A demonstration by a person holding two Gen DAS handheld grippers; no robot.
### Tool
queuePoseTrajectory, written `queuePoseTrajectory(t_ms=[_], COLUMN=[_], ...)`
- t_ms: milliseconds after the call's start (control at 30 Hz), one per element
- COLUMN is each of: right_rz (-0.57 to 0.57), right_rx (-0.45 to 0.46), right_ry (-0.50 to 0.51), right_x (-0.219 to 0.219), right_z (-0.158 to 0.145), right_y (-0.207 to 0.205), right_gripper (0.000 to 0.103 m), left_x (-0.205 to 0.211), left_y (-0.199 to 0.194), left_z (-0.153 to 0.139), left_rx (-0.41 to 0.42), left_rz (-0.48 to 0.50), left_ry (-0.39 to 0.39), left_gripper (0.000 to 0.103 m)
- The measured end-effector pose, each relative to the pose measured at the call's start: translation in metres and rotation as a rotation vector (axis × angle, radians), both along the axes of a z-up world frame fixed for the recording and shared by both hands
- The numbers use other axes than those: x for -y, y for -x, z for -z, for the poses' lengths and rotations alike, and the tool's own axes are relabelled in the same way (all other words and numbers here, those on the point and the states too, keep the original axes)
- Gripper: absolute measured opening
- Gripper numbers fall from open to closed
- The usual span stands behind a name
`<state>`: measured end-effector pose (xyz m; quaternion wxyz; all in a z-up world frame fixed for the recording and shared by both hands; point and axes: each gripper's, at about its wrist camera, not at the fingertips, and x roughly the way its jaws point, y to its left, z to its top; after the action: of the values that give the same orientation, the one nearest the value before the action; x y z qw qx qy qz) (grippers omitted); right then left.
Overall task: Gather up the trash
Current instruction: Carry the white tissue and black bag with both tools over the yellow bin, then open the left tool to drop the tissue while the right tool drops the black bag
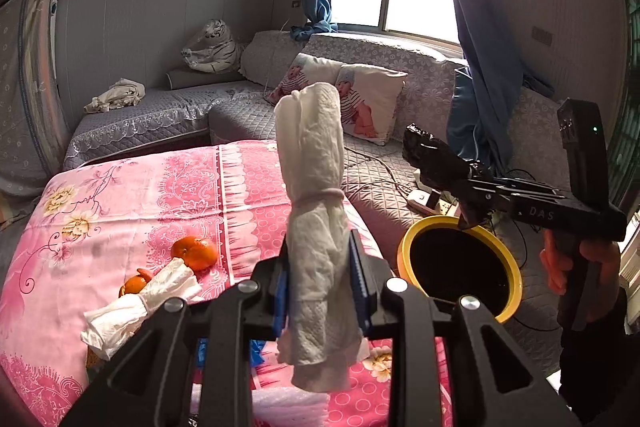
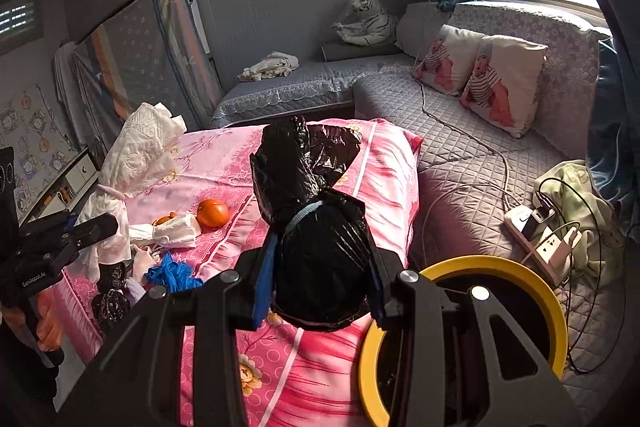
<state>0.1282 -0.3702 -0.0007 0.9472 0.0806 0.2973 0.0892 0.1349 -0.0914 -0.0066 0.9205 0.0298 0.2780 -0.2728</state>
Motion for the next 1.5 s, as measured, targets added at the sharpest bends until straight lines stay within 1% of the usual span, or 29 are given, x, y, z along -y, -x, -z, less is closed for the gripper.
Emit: queuePoseTrajectory(t_ms=[100,400,600,733,867,1133,1333,1500], right_rz=[0.048,0.229,0.327,0.369,0.397,0.423,0.435,0.448], right_rx=[0.007,0.034,0.006,-0.020,-0.050,-0.123,-0.171,-0.196], right_ry=[-0.018,-0.025,-0.035,-0.046,-0.061,-0.094,-0.110,-0.124], right_x=[0.022,0.083,0.119,0.138,0.152,0.168,0.176,0.180], right_z=[0.001,0.003,0.018,0.032,0.047,0.082,0.104,0.117], right_y=[0.005,0.022,0.032,0.035,0.036,0.034,0.031,0.032], right_gripper=[0.036,0.036,0.037,0.037,0.037,0.037,0.037,0.037], left_x=[0.023,0.094,0.140,0.165,0.186,0.216,0.229,0.234], left_y=[-0.003,-0.017,-0.020,-0.023,-0.026,-0.034,-0.040,-0.046], left_z=[-0.001,0.005,0.018,0.031,0.043,0.074,0.094,0.102], left_rx=[-0.003,-0.015,-0.044,-0.089,-0.123,-0.188,-0.232,-0.255], left_rz=[0.048,0.202,0.300,0.346,0.368,0.392,0.402,0.400], left_ry=[0.001,0.028,0.041,0.054,0.047,0.006,-0.021,-0.033], left_gripper=[0.025,0.025,0.025,0.025,0.025,0.025,0.025,0.025])
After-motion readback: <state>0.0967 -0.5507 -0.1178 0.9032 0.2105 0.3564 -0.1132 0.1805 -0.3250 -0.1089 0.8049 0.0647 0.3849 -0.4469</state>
